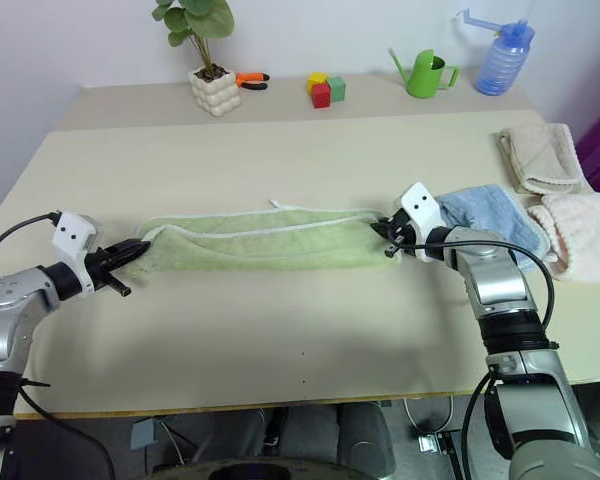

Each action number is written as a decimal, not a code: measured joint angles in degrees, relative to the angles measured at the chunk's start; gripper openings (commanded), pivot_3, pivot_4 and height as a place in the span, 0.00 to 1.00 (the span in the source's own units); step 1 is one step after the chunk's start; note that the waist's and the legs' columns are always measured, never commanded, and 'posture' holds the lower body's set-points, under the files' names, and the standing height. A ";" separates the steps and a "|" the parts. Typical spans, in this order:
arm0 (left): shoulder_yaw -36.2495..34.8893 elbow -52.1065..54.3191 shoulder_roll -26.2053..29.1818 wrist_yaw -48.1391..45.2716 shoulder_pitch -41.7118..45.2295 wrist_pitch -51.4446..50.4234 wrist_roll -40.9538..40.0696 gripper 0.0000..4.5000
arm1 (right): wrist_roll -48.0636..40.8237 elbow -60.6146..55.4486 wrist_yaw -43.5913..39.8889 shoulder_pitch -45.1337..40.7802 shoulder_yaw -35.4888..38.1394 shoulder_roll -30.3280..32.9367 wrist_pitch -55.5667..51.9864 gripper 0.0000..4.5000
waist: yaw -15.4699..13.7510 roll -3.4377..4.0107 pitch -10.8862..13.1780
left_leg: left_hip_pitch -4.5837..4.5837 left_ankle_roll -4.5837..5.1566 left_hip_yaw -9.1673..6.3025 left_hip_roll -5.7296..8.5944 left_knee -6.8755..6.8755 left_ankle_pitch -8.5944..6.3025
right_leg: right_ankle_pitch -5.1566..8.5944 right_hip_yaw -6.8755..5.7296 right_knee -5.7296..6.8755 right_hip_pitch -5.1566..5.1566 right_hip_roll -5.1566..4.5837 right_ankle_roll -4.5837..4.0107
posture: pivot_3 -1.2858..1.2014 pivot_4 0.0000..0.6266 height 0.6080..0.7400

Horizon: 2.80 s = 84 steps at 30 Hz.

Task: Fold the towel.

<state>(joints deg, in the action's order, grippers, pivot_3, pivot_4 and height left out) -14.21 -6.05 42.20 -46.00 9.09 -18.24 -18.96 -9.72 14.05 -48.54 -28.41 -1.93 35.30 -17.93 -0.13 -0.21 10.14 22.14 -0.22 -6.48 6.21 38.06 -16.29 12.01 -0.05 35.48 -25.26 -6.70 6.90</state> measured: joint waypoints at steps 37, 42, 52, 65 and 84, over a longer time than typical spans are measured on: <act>3.70 -23.44 -1.12 -1.68 16.52 5.50 4.01 0.00 | 2.06 9.75 2.11 -4.12 2.47 -0.60 8.34 0.00 | 0.94 0.00 -0.01 | 0.01 -0.04 0.00 0.02 0.00 0.03 | -0.01 -0.01 0.00 -0.01 0.00 0.01 | 0.52 0.24 0.94; 3.77 -24.40 -1.64 -1.27 16.57 4.98 4.17 0.30 | 2.14 9.98 2.28 -4.22 2.47 -0.82 8.34 0.30 | 0.96 0.00 -0.01 | 0.01 -0.04 -0.01 0.02 0.01 0.03 | -0.01 0.00 0.00 -0.02 0.00 0.01 | 0.52 0.24 0.94; -4.22 -15.76 -1.95 4.14 8.54 0.95 -0.52 0.77 | -3.23 -3.92 6.93 0.97 9.74 0.19 -2.39 0.75 | 0.85 0.00 -0.01 | 0.11 -0.04 -0.02 0.01 0.01 0.03 | -0.01 0.03 -0.02 -0.08 -0.04 0.01 | 0.52 0.24 0.94; 0.25 16.15 -6.33 5.38 1.52 -7.92 -7.86 0.77 | -34.78 -36.44 19.77 22.08 26.02 -7.11 -43.10 0.75 | -0.75 -0.12 -0.12 | 0.09 0.30 -0.09 0.07 0.06 -0.17 | -0.10 0.04 -0.07 0.06 -0.09 0.03 | 0.52 0.24 0.94; 17.60 26.17 -9.26 -0.15 3.21 -12.41 -8.13 0.77 | -44.46 -31.97 53.69 13.97 31.53 -27.70 -49.54 0.75 | -0.52 -0.03 -0.19 | 0.00 0.29 -0.05 0.01 0.02 -0.15 | -0.10 0.06 -0.04 0.07 0.06 0.02 | 0.52 0.24 0.94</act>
<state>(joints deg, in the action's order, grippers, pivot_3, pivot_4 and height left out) 3.39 20.13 32.94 -46.15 12.30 -30.65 -27.09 -54.18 -17.92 5.15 -14.45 29.61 7.60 -67.46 -0.65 -0.24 9.95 22.14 0.07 -6.53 6.22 38.08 -16.44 11.91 0.01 35.43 -25.19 -6.64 6.92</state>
